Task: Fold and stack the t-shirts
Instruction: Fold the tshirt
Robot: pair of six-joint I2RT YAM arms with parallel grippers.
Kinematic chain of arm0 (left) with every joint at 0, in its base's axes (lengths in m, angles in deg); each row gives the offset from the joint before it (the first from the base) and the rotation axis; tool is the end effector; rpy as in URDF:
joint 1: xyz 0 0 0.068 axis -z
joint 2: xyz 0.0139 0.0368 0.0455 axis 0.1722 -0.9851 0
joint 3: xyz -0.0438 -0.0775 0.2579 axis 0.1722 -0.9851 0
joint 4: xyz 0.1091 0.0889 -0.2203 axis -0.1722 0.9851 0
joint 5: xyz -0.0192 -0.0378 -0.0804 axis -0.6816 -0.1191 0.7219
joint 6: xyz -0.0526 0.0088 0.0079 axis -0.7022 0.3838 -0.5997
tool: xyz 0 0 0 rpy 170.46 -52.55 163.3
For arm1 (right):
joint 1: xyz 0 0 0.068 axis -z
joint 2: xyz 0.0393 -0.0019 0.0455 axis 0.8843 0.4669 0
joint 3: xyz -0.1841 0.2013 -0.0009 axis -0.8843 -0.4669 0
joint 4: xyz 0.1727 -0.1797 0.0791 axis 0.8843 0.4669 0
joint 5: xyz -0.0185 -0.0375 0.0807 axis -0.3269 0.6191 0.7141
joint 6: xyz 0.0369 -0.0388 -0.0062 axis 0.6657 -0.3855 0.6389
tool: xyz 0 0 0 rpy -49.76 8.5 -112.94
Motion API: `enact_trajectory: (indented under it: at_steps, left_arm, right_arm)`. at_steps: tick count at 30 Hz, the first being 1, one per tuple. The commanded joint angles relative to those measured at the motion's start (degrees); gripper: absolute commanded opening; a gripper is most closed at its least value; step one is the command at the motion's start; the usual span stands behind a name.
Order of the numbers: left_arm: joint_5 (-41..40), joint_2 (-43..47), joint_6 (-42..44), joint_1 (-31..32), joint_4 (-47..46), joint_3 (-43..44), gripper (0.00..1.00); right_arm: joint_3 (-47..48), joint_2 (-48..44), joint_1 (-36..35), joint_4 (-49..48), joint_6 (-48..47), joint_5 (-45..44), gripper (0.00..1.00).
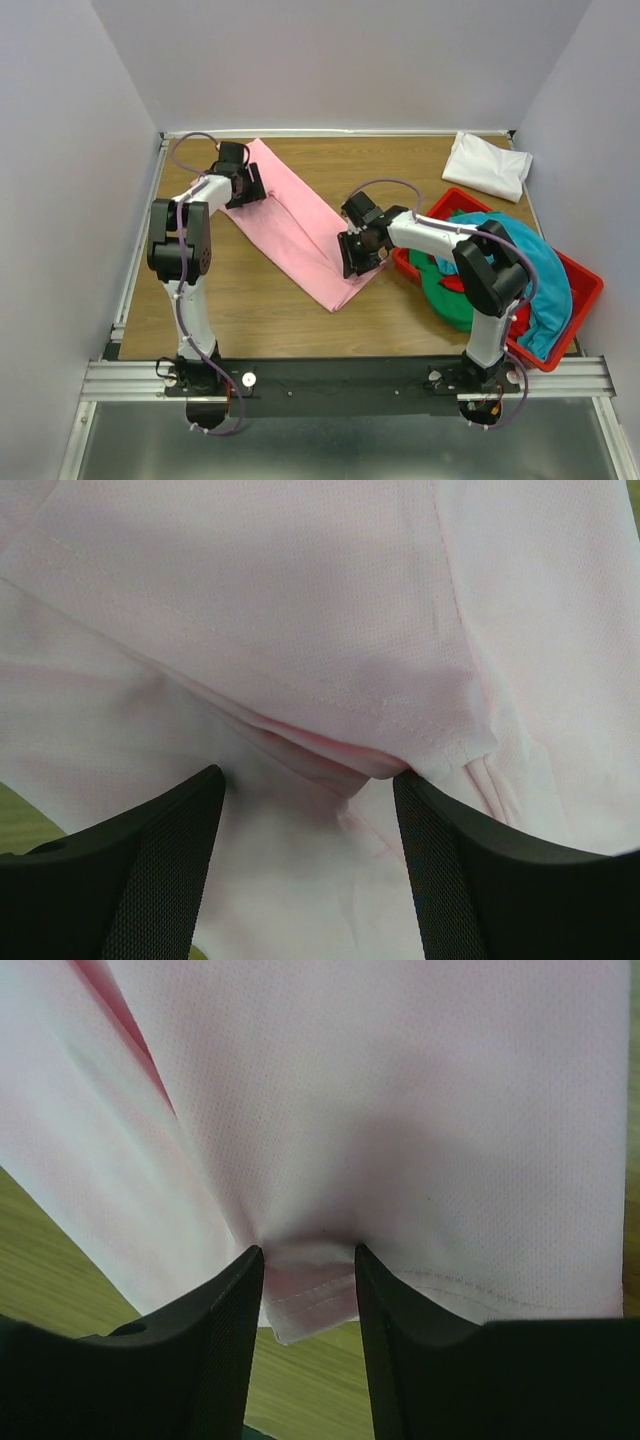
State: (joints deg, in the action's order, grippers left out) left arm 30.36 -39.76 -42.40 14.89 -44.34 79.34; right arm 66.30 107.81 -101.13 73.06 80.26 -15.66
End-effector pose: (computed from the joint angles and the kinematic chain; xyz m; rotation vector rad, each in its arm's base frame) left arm 0.4418 -0.0388 0.1696 -0.4112 2.4632 -0.2230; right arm 0.2835 0.2359 0.1629 -0.4336 2.8548 0.4439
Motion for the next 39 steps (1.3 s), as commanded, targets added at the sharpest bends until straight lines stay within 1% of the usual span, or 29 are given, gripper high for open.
enact_trajectory:
  at_steps: [1, 4, 5, 18, 22, 25, 31, 39]
  left_arm:
    - [0.1, -5.28, 2.45, 1.97, 3.77, 4.3, 0.76]
    - [0.01, -7.92, 4.03, 2.67, 5.0, 8.79, 0.76]
    - [-1.55, -8.45, 4.38, 2.76, 5.35, 10.54, 0.76]
    - [-1.22, -13.11, 10.97, 4.6, 6.67, 18.28, 0.75]
    - [-0.69, -13.46, 12.12, 5.22, 6.67, 19.69, 0.75]
    - [1.85, -14.08, 12.82, 5.75, 6.76, 20.66, 0.75]
    - [2.82, -14.69, 14.05, 7.24, 6.59, 21.36, 0.75]
    - [3.44, -15.57, 15.11, 8.3, 6.76, 23.03, 0.75]
  right_arm:
    - [-1.61, -0.03, -2.61, -0.36, 3.88, 2.78, 0.49]
    - [-1.61, 0.05, -3.4, -0.36, 5.03, 3.22, 0.49]
    - [-1.53, 0.23, -4.01, -0.36, 5.21, 3.39, 0.49]
    - [3.39, 4.09, -10.08, -0.71, 10.65, 3.13, 0.49]
    - [4.53, 4.97, -12.01, -0.89, 11.53, 2.78, 0.49]
    - [5.15, 5.76, -13.07, -0.98, 11.97, 2.96, 0.49]
    - [7.26, 7.96, -15.7, -1.33, 12.42, 3.22, 0.49]
    - [8.14, 8.67, -16.59, -1.51, 12.77, 2.43, 0.49]
